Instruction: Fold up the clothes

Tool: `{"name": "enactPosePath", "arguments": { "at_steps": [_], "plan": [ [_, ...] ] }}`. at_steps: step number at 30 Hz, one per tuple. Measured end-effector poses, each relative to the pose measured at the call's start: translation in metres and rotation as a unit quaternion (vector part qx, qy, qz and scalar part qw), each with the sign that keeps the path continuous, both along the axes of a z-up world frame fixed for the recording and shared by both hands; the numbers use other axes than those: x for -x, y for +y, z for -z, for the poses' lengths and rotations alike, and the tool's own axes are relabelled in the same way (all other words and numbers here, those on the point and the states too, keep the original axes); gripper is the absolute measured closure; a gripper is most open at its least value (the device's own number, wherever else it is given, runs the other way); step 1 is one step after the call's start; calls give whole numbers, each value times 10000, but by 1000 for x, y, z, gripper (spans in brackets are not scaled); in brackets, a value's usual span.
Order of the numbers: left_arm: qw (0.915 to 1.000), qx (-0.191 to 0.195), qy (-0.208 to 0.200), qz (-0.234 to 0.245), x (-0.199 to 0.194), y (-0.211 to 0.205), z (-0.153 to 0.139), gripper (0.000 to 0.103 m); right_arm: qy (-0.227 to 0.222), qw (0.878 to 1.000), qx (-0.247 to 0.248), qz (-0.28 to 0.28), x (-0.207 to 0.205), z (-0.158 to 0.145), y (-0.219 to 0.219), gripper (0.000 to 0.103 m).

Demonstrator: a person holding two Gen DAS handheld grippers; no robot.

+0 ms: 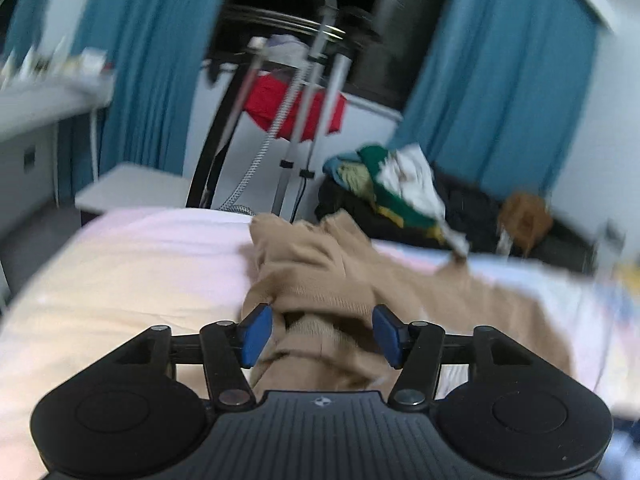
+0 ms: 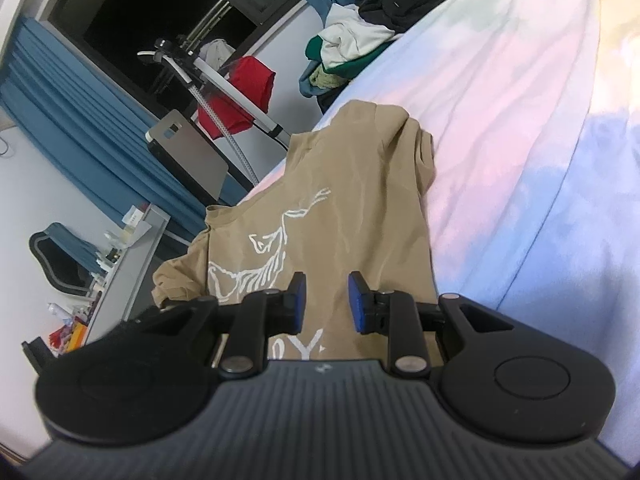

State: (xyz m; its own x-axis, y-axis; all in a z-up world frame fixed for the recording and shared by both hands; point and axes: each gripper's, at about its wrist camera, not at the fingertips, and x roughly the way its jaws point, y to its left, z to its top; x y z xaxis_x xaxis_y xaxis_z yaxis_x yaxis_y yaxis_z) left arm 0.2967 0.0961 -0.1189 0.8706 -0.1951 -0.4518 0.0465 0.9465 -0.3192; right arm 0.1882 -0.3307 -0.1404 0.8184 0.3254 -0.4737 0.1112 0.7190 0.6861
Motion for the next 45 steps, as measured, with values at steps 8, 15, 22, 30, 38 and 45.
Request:
{"name": "enactPosePath", "arguments": {
  "at_steps": [8, 15, 22, 30, 38, 45],
  "plan": [
    [9968, 569, 410, -384, -37, 16, 4, 74, 150, 9999, 41, -65, -6, 10, 5, 76],
    [9971, 87, 265, -710, -45, 38, -39, 99, 177, 9998, 46, -93, -6, 11, 8, 76],
    [9773, -785, 319, -1940, -57, 97, -72, 98, 191, 9997, 99, -115, -8, 12, 10, 76],
    [9599, 647, 517, -2678, -11, 154, -19, 63, 190, 9997, 157, -74, -8, 13, 10, 76],
    [8946, 3759, 474, -2369, 71, 183, 31, 39, 202, 9996, 128, -124, -9, 13, 11, 76],
    [8869, 4122, 507, -2022, 81, 166, 44, 77, 224, 9995, 145, -167, -9, 14, 15, 76]
  ]
}}
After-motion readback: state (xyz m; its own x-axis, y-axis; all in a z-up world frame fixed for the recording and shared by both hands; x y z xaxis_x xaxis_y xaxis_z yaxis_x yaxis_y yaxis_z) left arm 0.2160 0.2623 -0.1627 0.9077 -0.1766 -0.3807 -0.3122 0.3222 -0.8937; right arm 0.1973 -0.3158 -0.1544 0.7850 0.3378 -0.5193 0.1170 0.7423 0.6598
